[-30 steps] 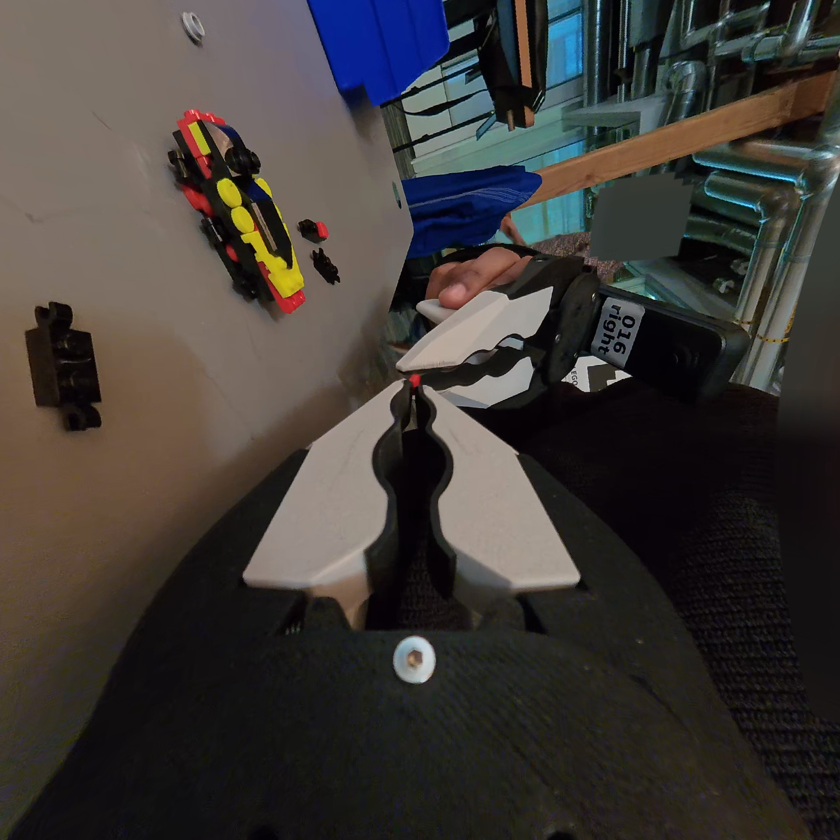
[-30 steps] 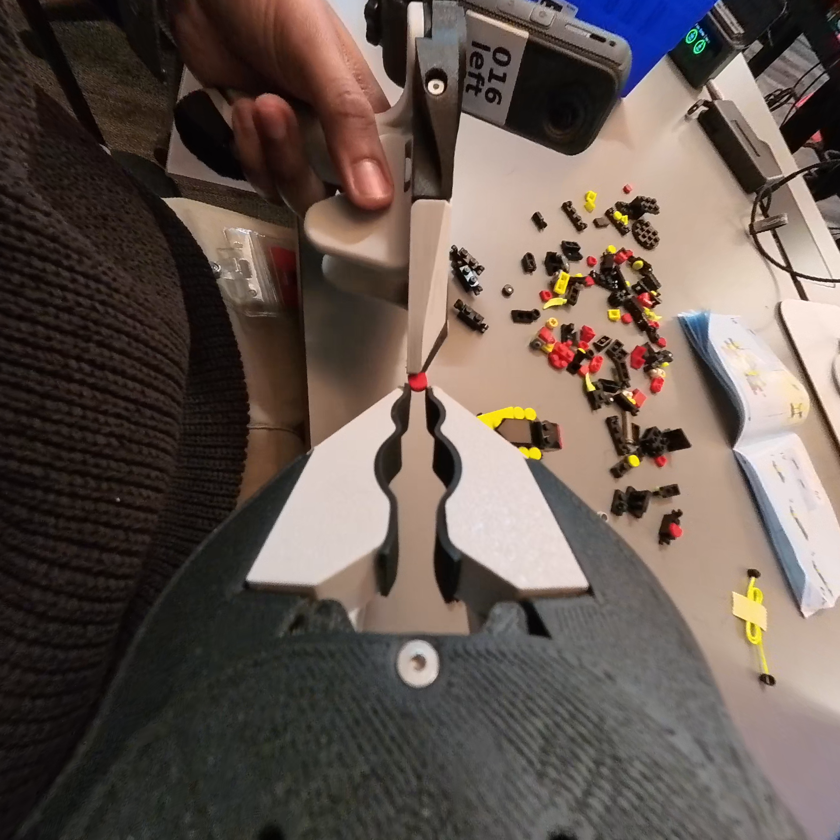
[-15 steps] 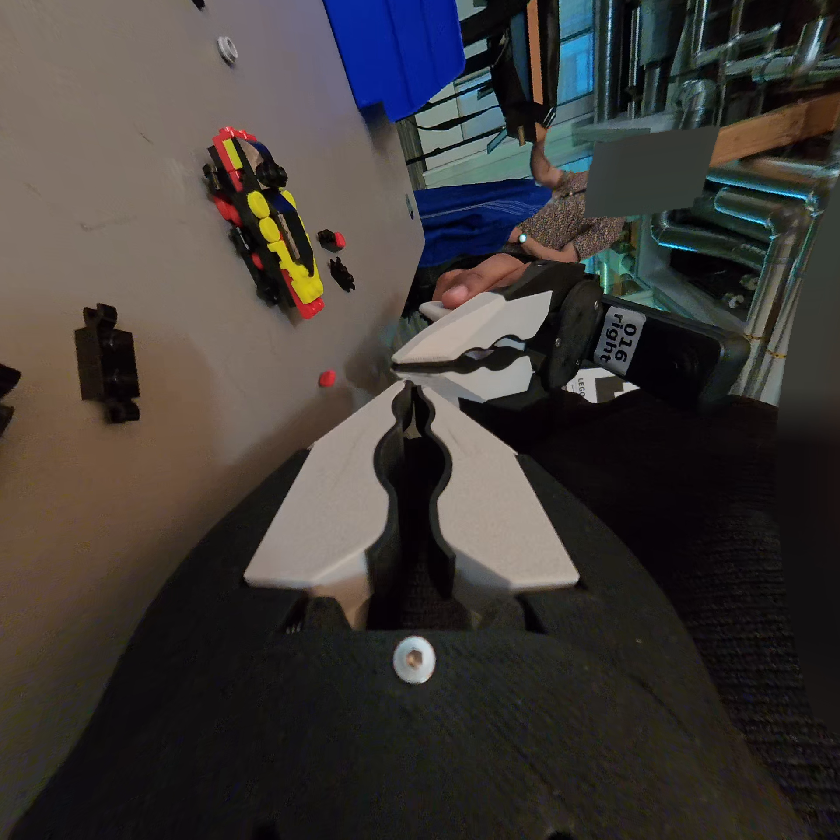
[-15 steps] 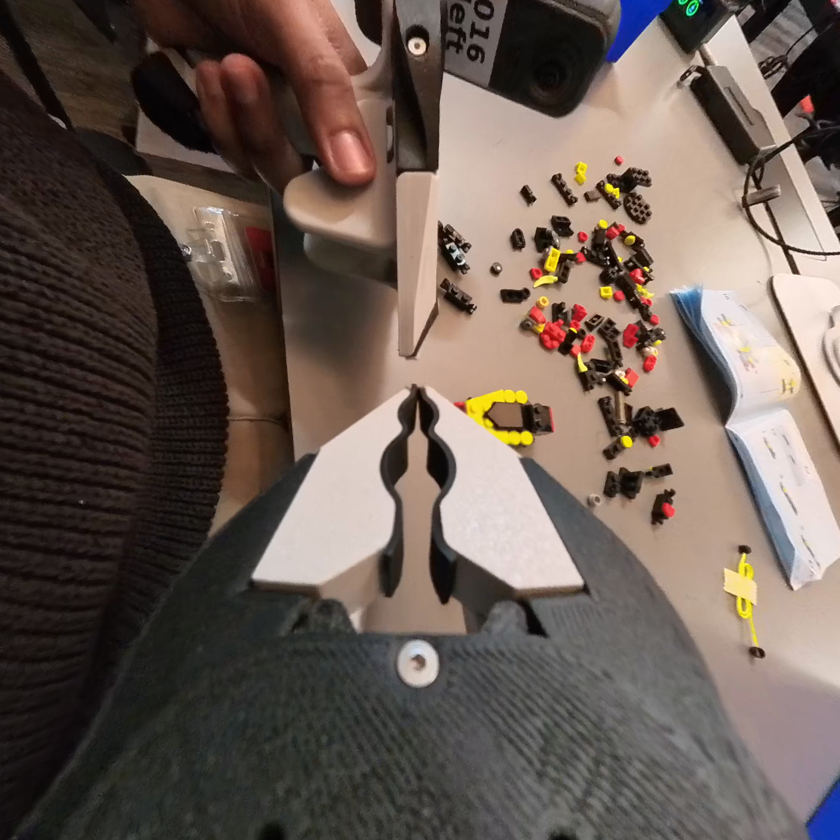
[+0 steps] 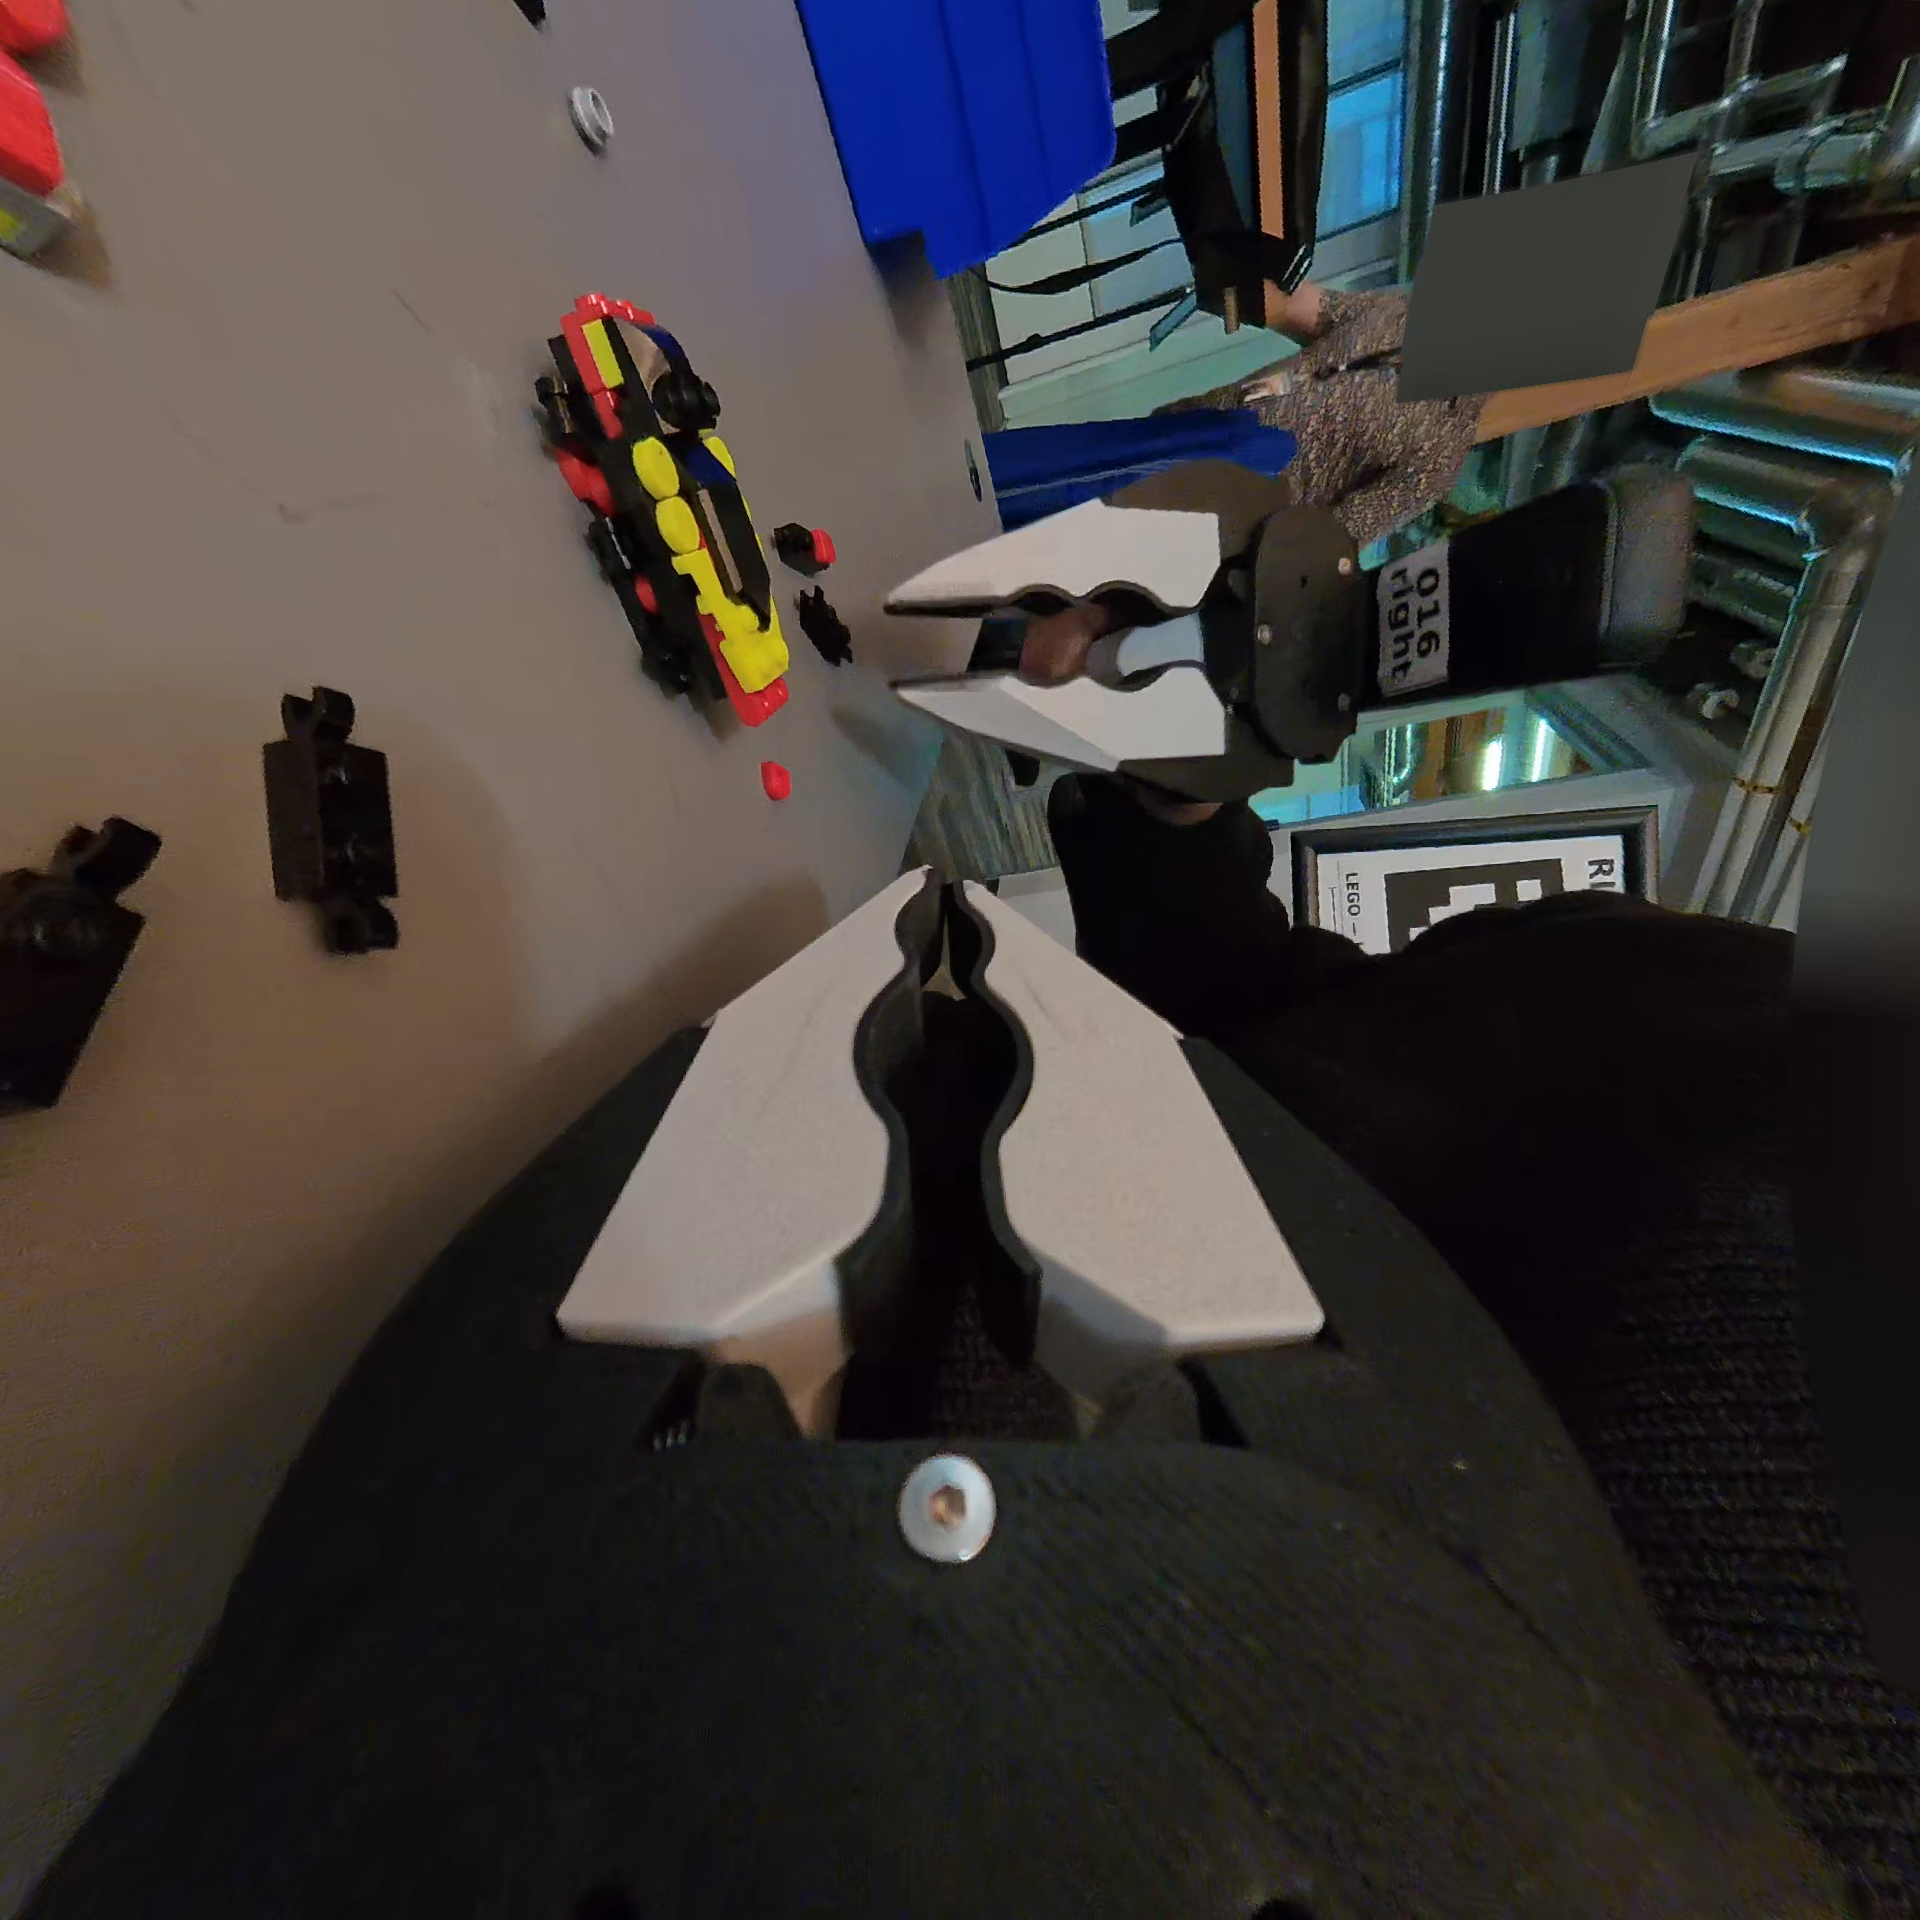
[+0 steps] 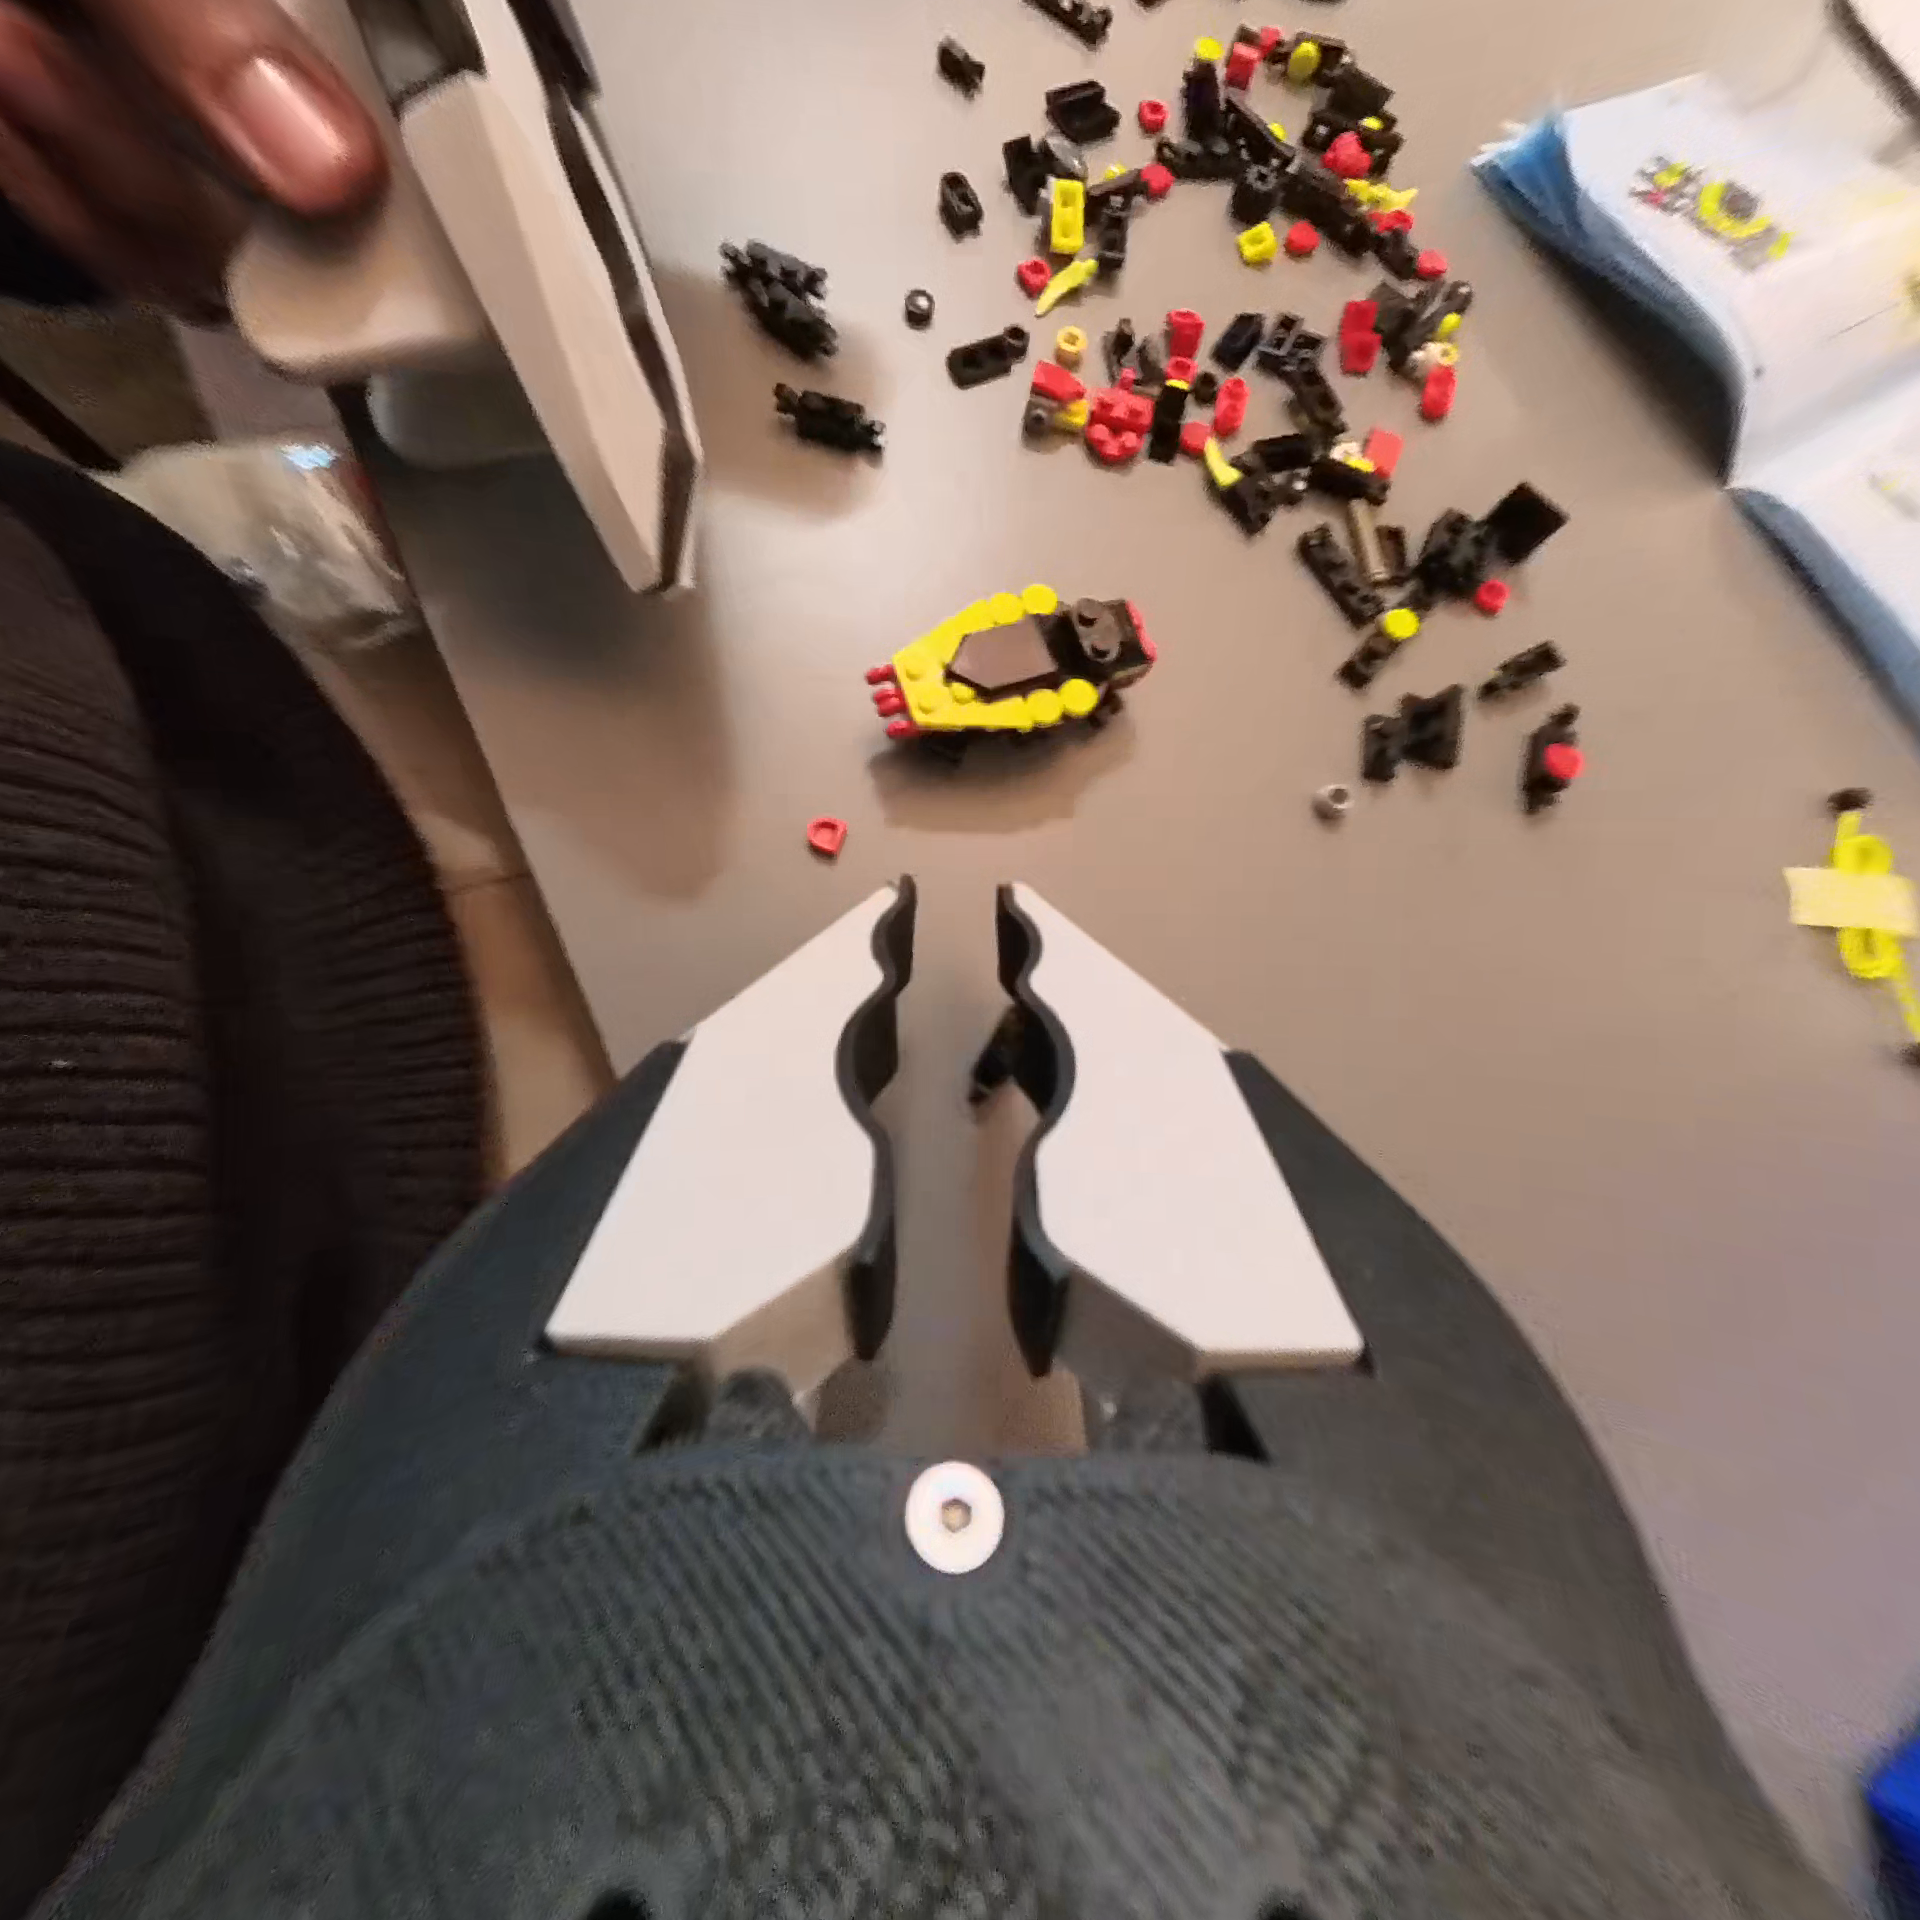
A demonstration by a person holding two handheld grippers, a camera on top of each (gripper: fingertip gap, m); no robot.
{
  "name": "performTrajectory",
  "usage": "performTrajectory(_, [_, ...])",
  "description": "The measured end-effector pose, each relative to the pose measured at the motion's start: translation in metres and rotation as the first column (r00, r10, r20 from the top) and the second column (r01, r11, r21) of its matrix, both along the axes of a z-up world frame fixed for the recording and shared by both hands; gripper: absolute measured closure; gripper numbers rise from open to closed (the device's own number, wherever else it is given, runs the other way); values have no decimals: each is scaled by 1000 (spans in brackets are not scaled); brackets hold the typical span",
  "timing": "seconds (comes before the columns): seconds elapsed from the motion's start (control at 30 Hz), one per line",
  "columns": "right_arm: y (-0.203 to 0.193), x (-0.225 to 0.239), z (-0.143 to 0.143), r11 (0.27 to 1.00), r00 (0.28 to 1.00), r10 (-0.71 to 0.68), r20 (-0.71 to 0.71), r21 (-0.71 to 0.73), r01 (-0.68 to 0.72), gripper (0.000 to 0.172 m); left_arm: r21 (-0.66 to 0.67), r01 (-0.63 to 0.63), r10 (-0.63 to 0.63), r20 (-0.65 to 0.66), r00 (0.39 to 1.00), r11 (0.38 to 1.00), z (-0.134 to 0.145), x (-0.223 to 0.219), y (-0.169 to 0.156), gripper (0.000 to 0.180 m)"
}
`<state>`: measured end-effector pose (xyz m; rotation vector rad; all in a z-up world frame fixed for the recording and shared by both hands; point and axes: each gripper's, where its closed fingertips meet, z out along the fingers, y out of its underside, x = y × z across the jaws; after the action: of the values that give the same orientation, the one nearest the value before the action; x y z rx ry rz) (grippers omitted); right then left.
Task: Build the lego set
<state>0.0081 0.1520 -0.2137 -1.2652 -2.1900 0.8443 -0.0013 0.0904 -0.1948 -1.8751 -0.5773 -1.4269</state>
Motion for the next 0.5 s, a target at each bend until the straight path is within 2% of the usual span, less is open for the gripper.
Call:
performTrajectory(0.1, [-14,-2,-4,999,999,25,29,-47,-24,157,-4,7,-7,4,1000,1000,-2,2,2,180])
performTrajectory(0.3, [-31,-4,-25,998,993,66,101,0,-67,156,-6,14,-15,-37,999,1000,-3,3,2,180])
performTrajectory(0.4, [-33,-7,-27,998,993,56,102,0,-56,166,-2,11,-11,-65,998,1000,-4,2,2,180])
performTrajectory(0.5, [-33,-8,-27,999,993,44,114,-19,-42,166,5,17,-16,-66,998,1000,-2,3,2,180])
